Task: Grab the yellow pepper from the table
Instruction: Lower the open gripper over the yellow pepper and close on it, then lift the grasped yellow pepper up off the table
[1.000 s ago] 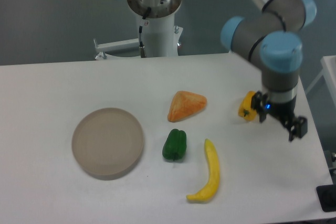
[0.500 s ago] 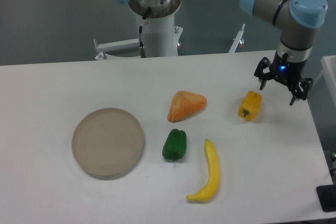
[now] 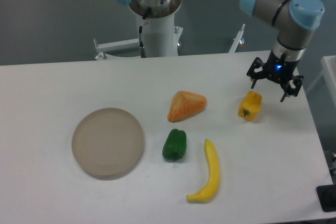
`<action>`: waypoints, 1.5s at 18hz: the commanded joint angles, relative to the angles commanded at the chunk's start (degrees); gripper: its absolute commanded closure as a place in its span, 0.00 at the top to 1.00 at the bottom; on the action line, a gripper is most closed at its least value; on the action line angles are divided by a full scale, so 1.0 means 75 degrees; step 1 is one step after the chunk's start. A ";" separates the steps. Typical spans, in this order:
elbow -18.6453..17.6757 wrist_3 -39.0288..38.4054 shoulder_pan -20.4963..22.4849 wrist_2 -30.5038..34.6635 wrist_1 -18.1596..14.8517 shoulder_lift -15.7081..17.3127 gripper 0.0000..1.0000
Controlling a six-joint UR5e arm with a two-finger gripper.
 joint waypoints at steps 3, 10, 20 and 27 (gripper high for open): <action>-0.0327 0.0036 -0.0023 0.0000 0.0502 0.0000 1.00; -0.0938 0.0106 -0.0059 0.0047 0.1242 -0.0059 1.00; -0.1172 0.0188 -0.0105 0.0082 0.1687 -0.0269 1.00; -0.1149 0.0200 -0.0105 0.0082 0.1735 -0.0270 0.46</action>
